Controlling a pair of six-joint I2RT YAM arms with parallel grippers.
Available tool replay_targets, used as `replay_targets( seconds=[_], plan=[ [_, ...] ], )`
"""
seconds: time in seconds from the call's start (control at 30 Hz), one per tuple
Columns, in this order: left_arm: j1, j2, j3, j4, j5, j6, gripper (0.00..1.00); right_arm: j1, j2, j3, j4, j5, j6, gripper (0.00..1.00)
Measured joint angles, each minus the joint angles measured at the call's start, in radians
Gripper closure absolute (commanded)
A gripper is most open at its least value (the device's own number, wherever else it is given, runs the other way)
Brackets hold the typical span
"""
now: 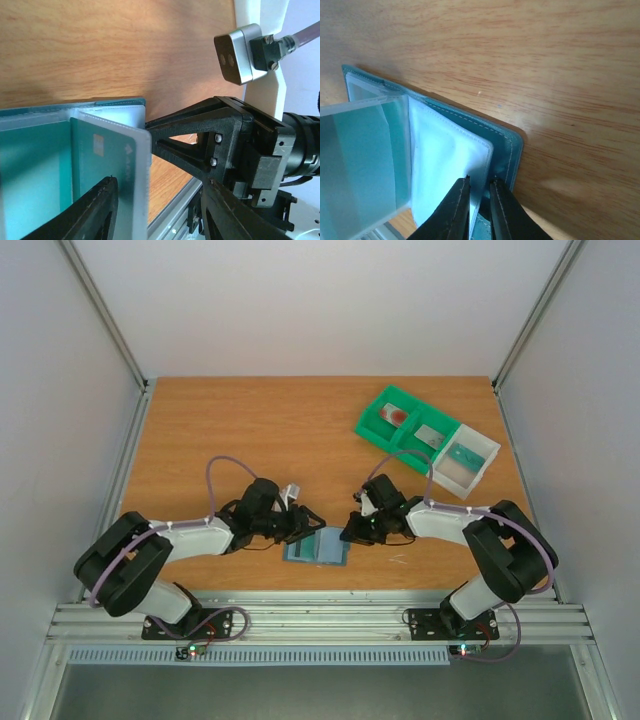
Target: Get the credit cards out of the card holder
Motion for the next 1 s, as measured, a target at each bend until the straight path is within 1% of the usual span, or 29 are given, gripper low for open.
replay_targets(
  seconds=[0.2, 0.37, 0.63, 0.83, 1.0],
  plan=[
    [-0.018, 0.017, 0.002, 0.000, 0.000, -0.003, 0.53, 0.012, 0.029, -0.003, 0.054, -0.048, 0.022, 0.88],
    [-0.023, 0.025, 0.002, 0.003, 0.000, -0.004, 0.53, 0.012, 0.026, -0.004, 0.053, -0.047, 0.021, 0.83],
    [-0.024, 0.029, 0.002, 0.005, -0.003, -0.007, 0.53, 0.012, -0.046, -0.004, -0.051, 0.017, 0.017, 0.81],
    [-0.024, 0.029, 0.001, -0.005, -0.021, 0.001, 0.55, 0.012, -0.137, 0.004, -0.132, 0.038, 0.016, 0.84],
    [-0.024, 0.029, 0.001, -0.026, -0.041, 0.024, 0.56, 0.013, -0.154, 0.034, -0.147, 0.018, 0.020, 0.86]
  ],
)
